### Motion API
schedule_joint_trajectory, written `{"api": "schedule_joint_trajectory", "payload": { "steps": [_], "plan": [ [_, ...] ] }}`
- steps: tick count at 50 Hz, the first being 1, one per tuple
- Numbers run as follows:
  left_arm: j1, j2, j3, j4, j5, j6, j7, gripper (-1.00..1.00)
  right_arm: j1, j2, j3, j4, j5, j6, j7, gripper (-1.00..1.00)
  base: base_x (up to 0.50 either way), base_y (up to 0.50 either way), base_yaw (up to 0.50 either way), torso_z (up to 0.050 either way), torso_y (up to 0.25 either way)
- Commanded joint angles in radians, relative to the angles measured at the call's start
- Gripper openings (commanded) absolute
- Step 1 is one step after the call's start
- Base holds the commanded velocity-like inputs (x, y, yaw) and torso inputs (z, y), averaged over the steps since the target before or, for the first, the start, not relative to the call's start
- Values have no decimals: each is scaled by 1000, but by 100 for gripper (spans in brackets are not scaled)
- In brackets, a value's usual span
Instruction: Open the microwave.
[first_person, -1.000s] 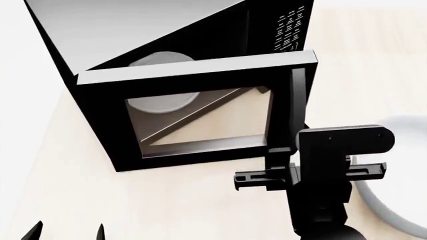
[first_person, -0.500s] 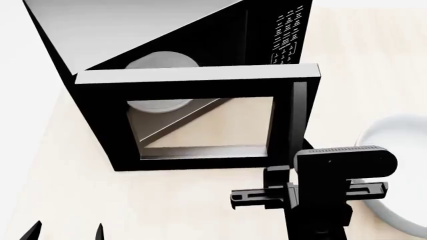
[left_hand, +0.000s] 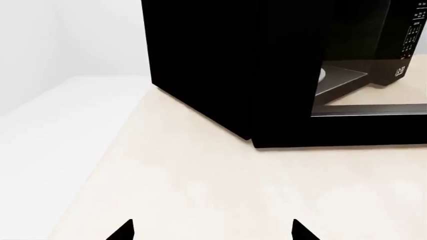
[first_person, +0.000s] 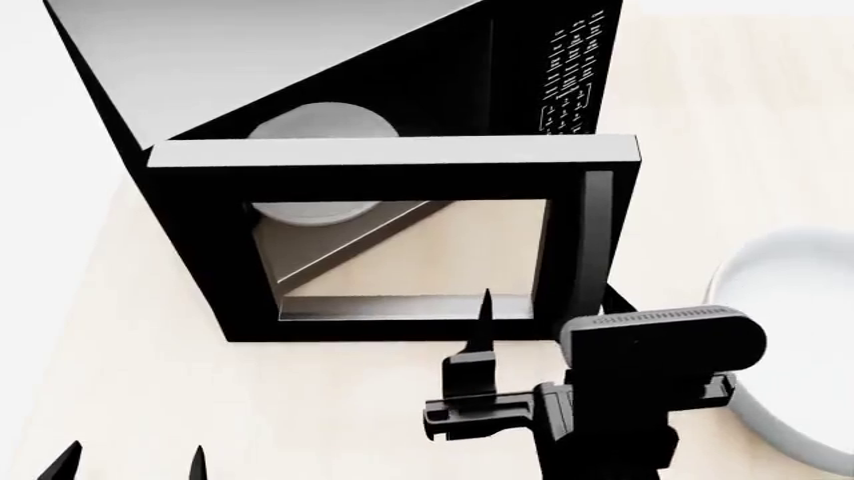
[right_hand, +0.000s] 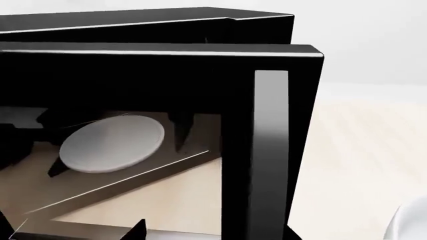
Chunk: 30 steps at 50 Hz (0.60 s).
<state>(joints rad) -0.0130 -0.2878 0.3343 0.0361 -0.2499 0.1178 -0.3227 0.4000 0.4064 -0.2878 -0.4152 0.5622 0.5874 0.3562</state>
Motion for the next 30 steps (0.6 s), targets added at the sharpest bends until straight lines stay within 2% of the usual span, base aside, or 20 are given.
{"api": "schedule_joint_trajectory", "payload": {
  "steps": [1,30],
  "plan": [
    [1,-1,6,-12,-18,-8,1,100,15,-19,-24,-38,82,-56,-60,100,0,0,0,0,0],
    [-3,-6,14,-14,-24,-6,-5,100,-14,38,70,-41,111,-87,-41,100,0,0,0,0,1]
  ]
}}
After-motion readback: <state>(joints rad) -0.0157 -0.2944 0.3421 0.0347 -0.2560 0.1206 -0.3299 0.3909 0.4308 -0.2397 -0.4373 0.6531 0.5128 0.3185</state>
